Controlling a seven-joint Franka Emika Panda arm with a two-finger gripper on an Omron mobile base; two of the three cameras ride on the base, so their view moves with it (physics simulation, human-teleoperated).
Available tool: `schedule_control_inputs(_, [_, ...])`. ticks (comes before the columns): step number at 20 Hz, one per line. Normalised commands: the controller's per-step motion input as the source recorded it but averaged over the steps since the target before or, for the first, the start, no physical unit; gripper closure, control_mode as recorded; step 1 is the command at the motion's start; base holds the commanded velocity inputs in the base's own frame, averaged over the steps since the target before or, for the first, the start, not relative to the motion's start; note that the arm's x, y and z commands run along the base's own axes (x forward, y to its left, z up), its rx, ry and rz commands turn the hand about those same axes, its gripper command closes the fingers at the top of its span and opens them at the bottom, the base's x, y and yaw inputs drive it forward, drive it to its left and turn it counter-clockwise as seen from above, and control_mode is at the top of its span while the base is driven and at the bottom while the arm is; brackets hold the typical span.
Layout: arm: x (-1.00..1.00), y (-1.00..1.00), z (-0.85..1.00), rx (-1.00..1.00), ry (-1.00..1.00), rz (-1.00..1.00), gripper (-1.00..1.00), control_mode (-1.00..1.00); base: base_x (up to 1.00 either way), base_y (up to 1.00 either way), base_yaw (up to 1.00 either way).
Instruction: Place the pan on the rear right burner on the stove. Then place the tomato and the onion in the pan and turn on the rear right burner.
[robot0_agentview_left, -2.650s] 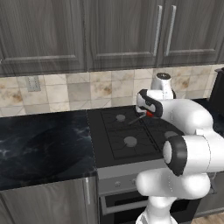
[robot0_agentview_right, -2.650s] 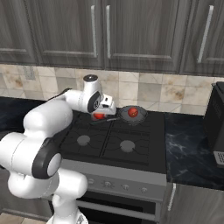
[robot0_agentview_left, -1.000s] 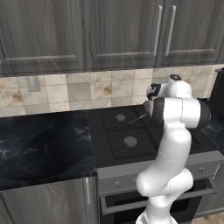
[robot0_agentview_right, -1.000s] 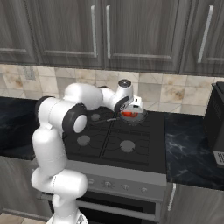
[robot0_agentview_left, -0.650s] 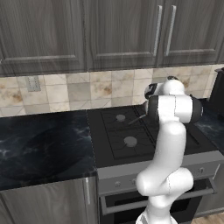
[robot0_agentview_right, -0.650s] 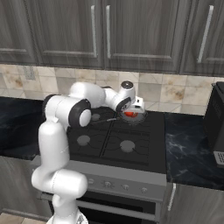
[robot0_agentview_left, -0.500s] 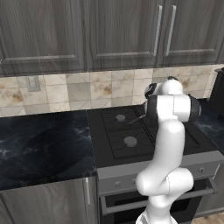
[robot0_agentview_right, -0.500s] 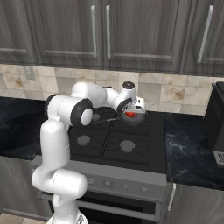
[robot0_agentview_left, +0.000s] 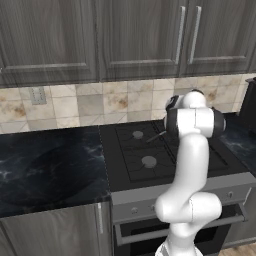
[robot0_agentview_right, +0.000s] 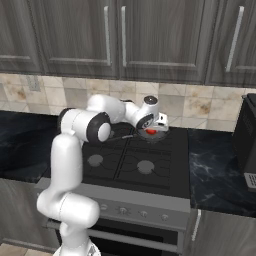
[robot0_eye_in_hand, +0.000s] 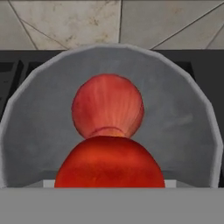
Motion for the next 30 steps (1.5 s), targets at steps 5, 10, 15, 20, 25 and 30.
schedule_control_inputs(5, [0.31, -0.03, -0.14, 0.01, 0.0, 0.0, 1.0, -1.0, 0.0, 0.0, 0.0])
schedule_control_inputs(10, [0.27, -0.03, -0.2, 0.01, 0.0, 0.0, 1.0, -1.0, 0.0, 0.0, 0.0])
schedule_control_inputs(15, [0.05, 0.0, -0.23, 0.01, 0.0, 0.0, 1.0, -1.0, 0.0, 0.0, 0.0])
schedule_control_inputs(20, [-0.22, 0.06, -0.24, 0.0, 0.0, 0.0, 1.0, -1.0, 0.0, 0.0, 0.0])
schedule_control_inputs(25, [-0.28, 0.16, -0.24, 0.0, 0.0, 0.0, -1.0, -1.0, 0.0, 0.0, 0.0])
schedule_control_inputs(30, [-0.17, 0.05, -0.04, 0.0, -0.04, 0.0, -1.0, -1.0, 0.0, 0.0, 0.0])
